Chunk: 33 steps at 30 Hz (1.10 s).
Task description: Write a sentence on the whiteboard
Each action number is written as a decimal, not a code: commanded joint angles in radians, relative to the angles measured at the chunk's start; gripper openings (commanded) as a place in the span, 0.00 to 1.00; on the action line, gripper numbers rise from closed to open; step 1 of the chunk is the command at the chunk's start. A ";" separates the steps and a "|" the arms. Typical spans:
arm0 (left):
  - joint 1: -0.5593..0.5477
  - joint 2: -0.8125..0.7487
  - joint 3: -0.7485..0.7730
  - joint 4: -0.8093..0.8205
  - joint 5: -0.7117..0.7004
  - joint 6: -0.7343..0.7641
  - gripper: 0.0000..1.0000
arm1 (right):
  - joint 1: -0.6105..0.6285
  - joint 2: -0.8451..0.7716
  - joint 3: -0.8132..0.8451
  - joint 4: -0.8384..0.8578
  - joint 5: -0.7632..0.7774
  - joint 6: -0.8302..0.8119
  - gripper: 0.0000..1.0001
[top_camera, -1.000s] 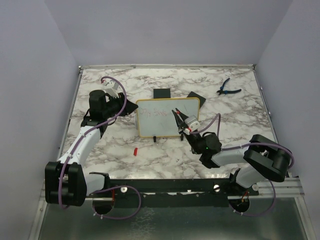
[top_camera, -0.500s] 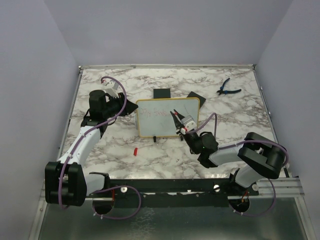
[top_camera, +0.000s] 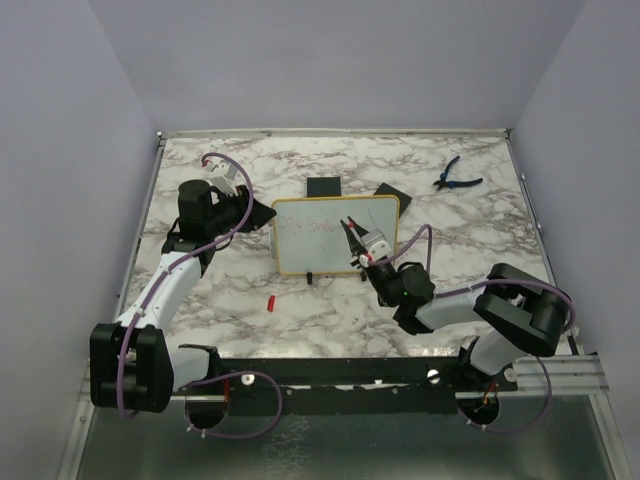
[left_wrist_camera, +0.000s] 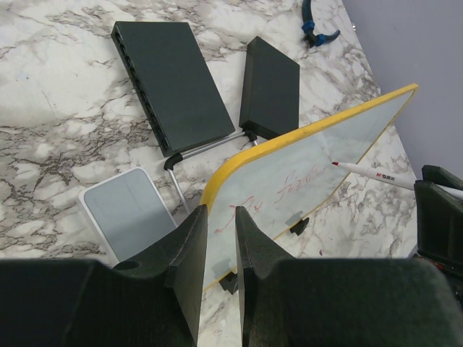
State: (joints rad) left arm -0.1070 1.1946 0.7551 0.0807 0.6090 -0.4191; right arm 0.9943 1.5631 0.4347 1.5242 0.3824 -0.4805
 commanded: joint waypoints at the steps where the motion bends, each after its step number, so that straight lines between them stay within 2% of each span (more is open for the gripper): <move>1: -0.005 -0.020 -0.004 0.010 0.001 0.014 0.23 | -0.005 0.027 0.018 0.212 0.032 -0.017 0.01; 33: -0.005 -0.018 -0.003 0.010 0.004 0.015 0.23 | -0.010 0.065 -0.008 0.214 0.005 0.045 0.01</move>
State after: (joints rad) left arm -0.1070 1.1946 0.7551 0.0807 0.6090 -0.4194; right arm 0.9928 1.6138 0.4374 1.5257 0.3866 -0.4473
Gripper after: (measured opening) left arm 0.235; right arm 0.082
